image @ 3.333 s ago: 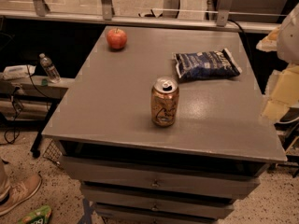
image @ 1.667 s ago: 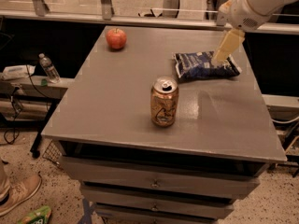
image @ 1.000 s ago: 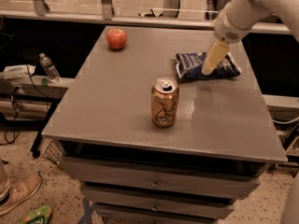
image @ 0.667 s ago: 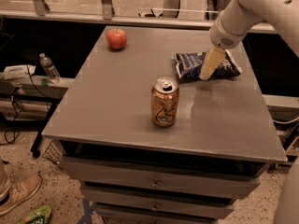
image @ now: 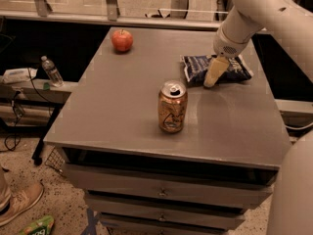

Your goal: Pick blue chip bag

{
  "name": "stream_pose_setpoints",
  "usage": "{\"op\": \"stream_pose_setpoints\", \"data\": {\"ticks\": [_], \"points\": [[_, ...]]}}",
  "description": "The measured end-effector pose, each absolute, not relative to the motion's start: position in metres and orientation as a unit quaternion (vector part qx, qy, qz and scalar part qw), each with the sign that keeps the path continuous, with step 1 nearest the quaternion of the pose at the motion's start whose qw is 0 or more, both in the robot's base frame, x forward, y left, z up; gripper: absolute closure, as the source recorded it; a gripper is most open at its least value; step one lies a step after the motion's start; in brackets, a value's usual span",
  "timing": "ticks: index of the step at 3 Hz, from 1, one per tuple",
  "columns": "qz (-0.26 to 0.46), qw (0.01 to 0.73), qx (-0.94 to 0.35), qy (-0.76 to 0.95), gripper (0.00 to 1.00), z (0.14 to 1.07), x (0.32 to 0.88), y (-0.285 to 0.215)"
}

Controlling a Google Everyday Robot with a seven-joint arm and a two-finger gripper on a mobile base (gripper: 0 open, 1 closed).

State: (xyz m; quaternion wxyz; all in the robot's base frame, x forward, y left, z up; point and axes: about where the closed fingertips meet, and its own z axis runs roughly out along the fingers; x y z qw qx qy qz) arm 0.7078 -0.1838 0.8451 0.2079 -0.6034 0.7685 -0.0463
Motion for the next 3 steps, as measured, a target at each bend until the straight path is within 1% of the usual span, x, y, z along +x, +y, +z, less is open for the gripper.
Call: {"op": "stream_pose_setpoints", "data": {"ticks": [1, 2, 3], "points": [[-0.039, 0.207, -0.607, 0.767, 0.42, 0.844, 0.710, -0.180], [-0.034, 0.218, -0.611, 0.761, 0.64, 0.852, 0.709, -0.174], [-0.052, 0.244, -0.622, 0.743, 0.87, 0.878, 0.705, -0.164]]}}
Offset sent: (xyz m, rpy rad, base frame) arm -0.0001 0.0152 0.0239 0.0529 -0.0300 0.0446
